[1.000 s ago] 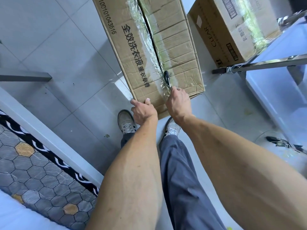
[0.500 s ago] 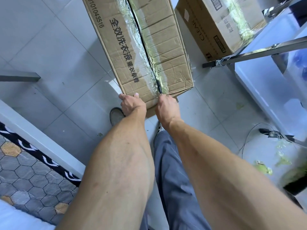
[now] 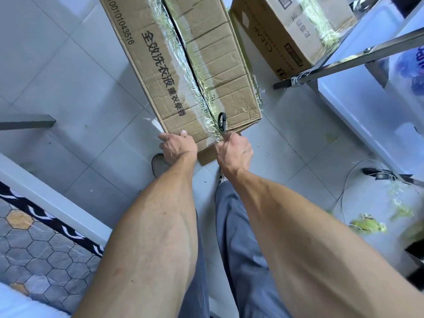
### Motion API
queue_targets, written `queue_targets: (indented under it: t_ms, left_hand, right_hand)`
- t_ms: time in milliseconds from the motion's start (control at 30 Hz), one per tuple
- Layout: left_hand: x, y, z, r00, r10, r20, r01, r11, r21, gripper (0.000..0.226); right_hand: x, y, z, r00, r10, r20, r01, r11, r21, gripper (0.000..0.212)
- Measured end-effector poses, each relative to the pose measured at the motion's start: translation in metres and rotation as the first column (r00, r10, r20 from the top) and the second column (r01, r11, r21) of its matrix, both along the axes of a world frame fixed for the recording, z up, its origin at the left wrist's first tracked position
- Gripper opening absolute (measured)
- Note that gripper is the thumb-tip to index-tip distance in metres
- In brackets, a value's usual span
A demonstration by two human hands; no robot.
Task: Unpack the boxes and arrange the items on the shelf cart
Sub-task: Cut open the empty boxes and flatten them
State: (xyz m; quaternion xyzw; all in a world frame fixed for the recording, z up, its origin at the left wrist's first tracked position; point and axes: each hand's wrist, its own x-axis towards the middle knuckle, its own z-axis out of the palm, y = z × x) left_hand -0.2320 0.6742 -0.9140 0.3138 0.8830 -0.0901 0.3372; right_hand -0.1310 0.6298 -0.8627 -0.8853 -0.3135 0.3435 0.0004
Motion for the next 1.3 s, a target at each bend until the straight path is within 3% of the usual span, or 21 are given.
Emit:
queue_targets:
  t_ms: [67,133,167,233,267,333,400,467,533,667,767,900,1067,1200,1300]
  left_hand:
    - [0.009,0.005,0.004,0.990,-0.119,-0.074,0.127,0.987,0.102,0.054]
    - [0.017,0.012,0.008,0.959,-0.251,-0.132,0.276,0.935,0.225,0.056]
    - [0.023,0.015,0.010,0.944,-0.303,-0.133,0.329,0.898,0.290,0.044]
    - [0.038,0.023,0.018,0.953,-0.301,-0.032,0.287,0.867,0.407,0.014]
    - [0.047,0.028,0.021,0.963,-0.264,0.056,0.217,0.881,0.421,0.024]
    - [0.060,0.037,0.024,0.957,-0.173,0.232,0.078,0.925,0.371,0.039]
    - [0.068,0.045,0.025,0.937,-0.169,0.306,0.074,0.952,0.298,0.029]
    - [0.071,0.049,0.026,0.910,-0.166,0.379,0.074,0.966,0.246,0.007]
    - [0.075,0.049,0.028,0.882,-0.143,0.449,0.051,0.976,0.211,0.013]
    - [0.080,0.037,0.035,0.879,-0.161,0.449,0.086,0.980,0.182,0.010]
    - [0.074,0.030,0.033,0.885,-0.055,0.463,0.000,0.993,0.118,0.022]
    - [0.065,0.024,0.031,0.853,0.008,0.521,-0.005,1.000,-0.006,0.024]
    - [0.055,0.034,0.030,0.832,-0.032,0.554,0.031,0.999,0.011,0.035]
    - [0.054,0.047,0.038,0.796,-0.071,0.602,0.083,0.996,0.007,0.032]
    - [0.057,0.057,0.042,0.792,-0.079,0.605,0.094,0.996,0.007,0.025]
  right_hand:
    - [0.001,-0.011,0.000,0.997,0.011,0.082,-0.020,0.994,0.110,0.004]
    - [0.001,-0.020,0.001,0.989,0.007,0.148,-0.027,0.991,0.128,0.008]
    - [0.003,-0.024,0.000,0.987,-0.029,0.157,0.010,0.993,0.117,0.010]
    - [0.008,-0.027,-0.001,0.981,-0.156,0.119,0.144,0.984,0.103,0.007]
    - [0.009,-0.024,-0.001,0.973,-0.210,0.099,0.199,0.974,0.112,0.006]
    - [0.011,-0.019,-0.001,0.981,-0.189,0.038,0.184,0.977,0.107,0.005]
    - [0.011,-0.013,-0.001,0.996,-0.047,0.077,0.039,0.993,0.112,0.021]
    - [0.011,-0.007,0.000,0.987,-0.093,0.130,0.077,0.990,0.122,0.028]
    - [0.013,-0.001,0.000,0.964,-0.233,0.126,0.221,0.970,0.099,0.024]
    - [0.022,0.000,0.008,0.887,-0.434,0.160,0.449,0.890,-0.074,0.023]
    - [0.022,-0.001,0.011,0.816,-0.568,0.106,0.576,0.814,-0.079,0.020]
    - [0.019,-0.002,0.007,0.874,-0.464,0.146,0.476,0.877,-0.060,0.031]
    - [0.012,0.003,0.006,0.883,-0.467,0.038,0.465,0.884,0.052,0.027]
    - [0.006,0.014,0.013,0.814,-0.580,0.020,0.576,0.811,0.102,0.025]
    - [0.004,0.027,0.018,0.688,-0.720,-0.085,0.725,0.687,0.044,0.024]
